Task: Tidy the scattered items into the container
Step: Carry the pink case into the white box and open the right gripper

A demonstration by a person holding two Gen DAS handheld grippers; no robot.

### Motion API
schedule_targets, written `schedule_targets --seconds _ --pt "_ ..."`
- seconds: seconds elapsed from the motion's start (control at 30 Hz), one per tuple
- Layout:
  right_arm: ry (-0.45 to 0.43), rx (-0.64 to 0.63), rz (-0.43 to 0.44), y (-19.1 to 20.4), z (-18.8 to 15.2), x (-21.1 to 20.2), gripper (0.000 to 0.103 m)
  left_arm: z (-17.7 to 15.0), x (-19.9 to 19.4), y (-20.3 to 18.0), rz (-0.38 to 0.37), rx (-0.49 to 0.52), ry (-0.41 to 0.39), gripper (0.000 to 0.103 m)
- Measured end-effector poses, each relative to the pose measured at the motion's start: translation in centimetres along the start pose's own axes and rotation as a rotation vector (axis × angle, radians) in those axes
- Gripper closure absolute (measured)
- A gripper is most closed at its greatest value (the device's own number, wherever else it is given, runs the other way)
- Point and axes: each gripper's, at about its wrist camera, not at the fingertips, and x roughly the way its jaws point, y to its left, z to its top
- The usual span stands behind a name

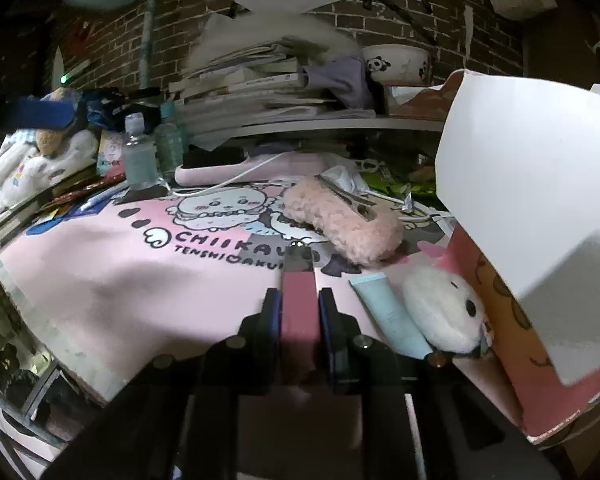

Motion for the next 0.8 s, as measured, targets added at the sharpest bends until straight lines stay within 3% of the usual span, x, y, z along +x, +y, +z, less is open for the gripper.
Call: schedule_targets --seconds 0.43,0.8 --pt "-0.029 0.011 0.041 -0.3 0.5 0.9 0.088 -1.3 2.1 2.2 0.062 -0.045 0.025 0.0" --pt "-0.155 -0.093 0.003 1.8 2.9 -2.2 0.088 -1.1 0.6 3.0 0.087 -0.046 -0.006 0.0"
